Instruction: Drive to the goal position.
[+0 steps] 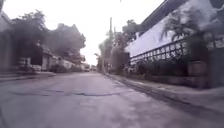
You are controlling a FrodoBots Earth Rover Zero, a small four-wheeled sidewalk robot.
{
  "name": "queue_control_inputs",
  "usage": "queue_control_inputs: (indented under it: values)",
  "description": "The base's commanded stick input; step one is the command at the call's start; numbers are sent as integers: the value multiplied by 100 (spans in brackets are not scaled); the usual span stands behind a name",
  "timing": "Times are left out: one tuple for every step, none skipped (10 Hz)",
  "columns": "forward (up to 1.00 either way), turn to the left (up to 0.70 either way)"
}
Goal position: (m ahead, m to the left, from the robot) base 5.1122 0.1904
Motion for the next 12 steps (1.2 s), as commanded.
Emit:
queue_control_inputs:
  values:
    - [70, 0]
    - [70, 0]
    - [70, 0]
    - [70, 0]
    - [70, 0]
    - [70, 0]
    - [70, 0]
    - [70, 0]
    - [70, 0]
    - [70, 0]
    - [70, 0]
    - [70, 0]
